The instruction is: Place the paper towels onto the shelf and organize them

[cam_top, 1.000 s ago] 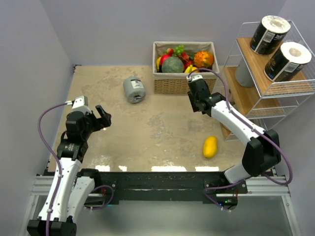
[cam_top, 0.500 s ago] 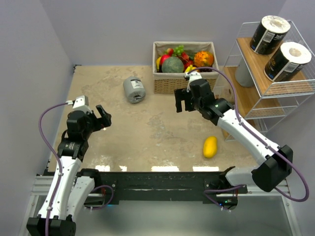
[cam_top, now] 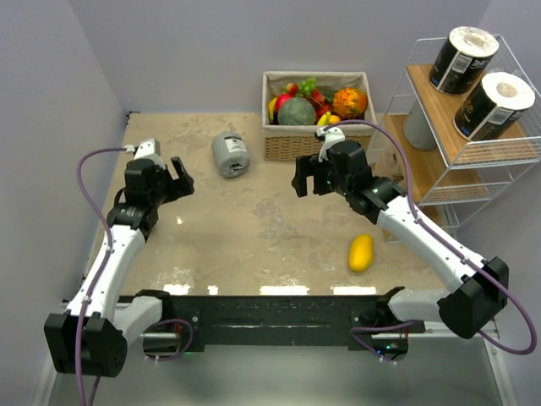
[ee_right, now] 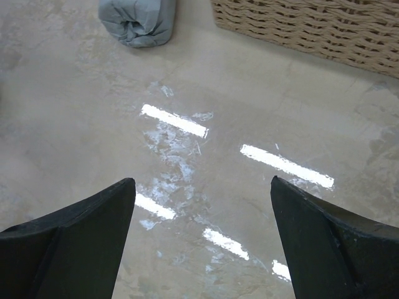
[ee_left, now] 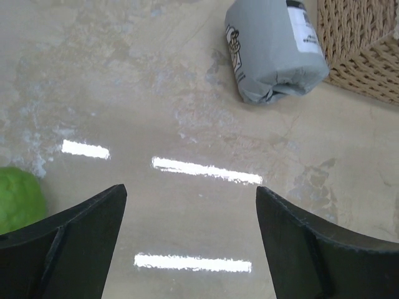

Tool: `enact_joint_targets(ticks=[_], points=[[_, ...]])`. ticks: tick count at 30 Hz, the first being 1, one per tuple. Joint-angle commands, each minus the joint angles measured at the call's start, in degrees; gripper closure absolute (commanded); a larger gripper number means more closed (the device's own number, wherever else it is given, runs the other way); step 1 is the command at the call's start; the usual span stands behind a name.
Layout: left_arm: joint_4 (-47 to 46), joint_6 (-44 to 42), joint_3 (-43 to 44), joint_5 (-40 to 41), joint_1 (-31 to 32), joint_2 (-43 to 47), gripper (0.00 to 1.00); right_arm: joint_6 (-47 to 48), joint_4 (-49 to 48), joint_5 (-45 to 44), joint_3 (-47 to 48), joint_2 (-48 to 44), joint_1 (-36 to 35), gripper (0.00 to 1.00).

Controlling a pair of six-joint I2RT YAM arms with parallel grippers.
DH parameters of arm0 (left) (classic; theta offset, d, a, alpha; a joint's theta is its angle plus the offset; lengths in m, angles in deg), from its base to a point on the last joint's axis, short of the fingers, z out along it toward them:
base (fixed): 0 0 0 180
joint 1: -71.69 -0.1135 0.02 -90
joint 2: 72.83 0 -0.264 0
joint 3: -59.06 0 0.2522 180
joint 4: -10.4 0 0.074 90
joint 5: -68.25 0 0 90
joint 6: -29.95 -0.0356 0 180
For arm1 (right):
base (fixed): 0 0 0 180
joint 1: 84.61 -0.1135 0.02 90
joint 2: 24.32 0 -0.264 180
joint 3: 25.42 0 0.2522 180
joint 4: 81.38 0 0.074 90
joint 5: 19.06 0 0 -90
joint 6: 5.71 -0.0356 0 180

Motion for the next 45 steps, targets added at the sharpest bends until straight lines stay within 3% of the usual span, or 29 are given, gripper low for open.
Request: enact_joint_targets(ticks=[1,5,13,19,25,36,45], points=[[-8.7,-4.7,9.4,5.1,2.6,-6.6,0.10,-1.5,-4.9,3.6,-1.2,-3.9,-0.6,0.07],[-12.9,-10.1,13.4,10.7,8.1,-15.2,0.07,-1.5,-4.6,3.2,-1.4,-6.6,-0.7,0.08],[-29.6,-23.8,13.7,14.2,17.9,-29.3,0.00,0.1,-6.4,4.3,-1.2,-10.8,-0.6,0.07],[-35.0,-28.7,16.0,17.2,18.5,-39.5,0.00,-0.4,-7.8,7.2,-2.6,-12.5,-0.7,0.07],[-38.4,-31.7,18.0,18.3,18.5,-46.3,0.01,3.0,-5.1,4.6,-1.3,-13.3,-0.7,0.06],[-42.7,-33.6,22.9,18.9,18.4,-54.3,0.02,4.0,-4.9,4.4,-0.4,-11.9,-0.7,0.05],[-45.9,-34.6,23.2,20.8,18.5,-57.2,0.11,4.1,-4.9,3.7,0.6,-11.6,-0.6,0.05]])
